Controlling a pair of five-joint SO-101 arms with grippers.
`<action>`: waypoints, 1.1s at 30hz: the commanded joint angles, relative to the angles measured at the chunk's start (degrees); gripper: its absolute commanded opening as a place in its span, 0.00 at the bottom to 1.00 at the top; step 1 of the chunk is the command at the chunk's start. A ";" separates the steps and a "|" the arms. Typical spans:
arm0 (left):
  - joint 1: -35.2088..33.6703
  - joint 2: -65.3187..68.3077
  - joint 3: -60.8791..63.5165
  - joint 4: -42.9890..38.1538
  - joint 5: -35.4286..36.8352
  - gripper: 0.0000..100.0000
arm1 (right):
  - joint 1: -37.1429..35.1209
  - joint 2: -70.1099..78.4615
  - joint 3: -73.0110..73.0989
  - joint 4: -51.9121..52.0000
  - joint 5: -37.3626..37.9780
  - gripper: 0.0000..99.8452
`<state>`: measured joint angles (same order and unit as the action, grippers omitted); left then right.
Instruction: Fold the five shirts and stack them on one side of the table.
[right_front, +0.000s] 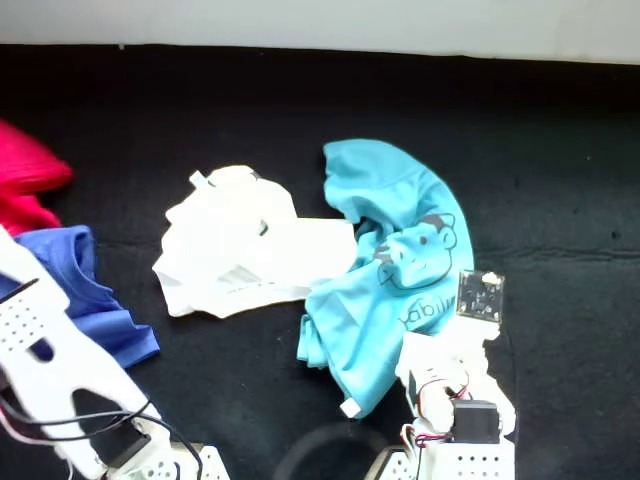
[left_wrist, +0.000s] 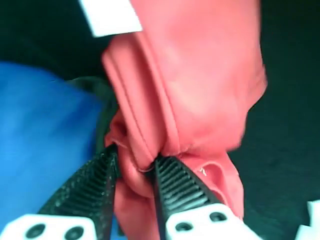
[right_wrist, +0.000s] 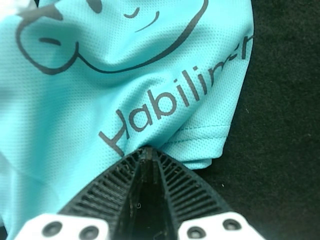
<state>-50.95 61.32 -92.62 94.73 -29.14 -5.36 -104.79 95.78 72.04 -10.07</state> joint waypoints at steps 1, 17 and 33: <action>-5.23 -6.64 -2.51 0.00 -0.18 0.01 | 0.57 -0.22 7.25 -0.92 0.00 0.01; 5.85 -26.07 2.24 6.68 -7.56 0.22 | 0.57 -0.22 7.25 -0.92 0.00 0.01; 34.42 -56.92 64.13 6.59 -7.56 0.22 | 0.57 -0.22 7.25 -0.92 0.00 0.01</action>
<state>-22.37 8.75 -35.47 100.97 -36.44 -5.36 -104.79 95.78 72.04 -10.07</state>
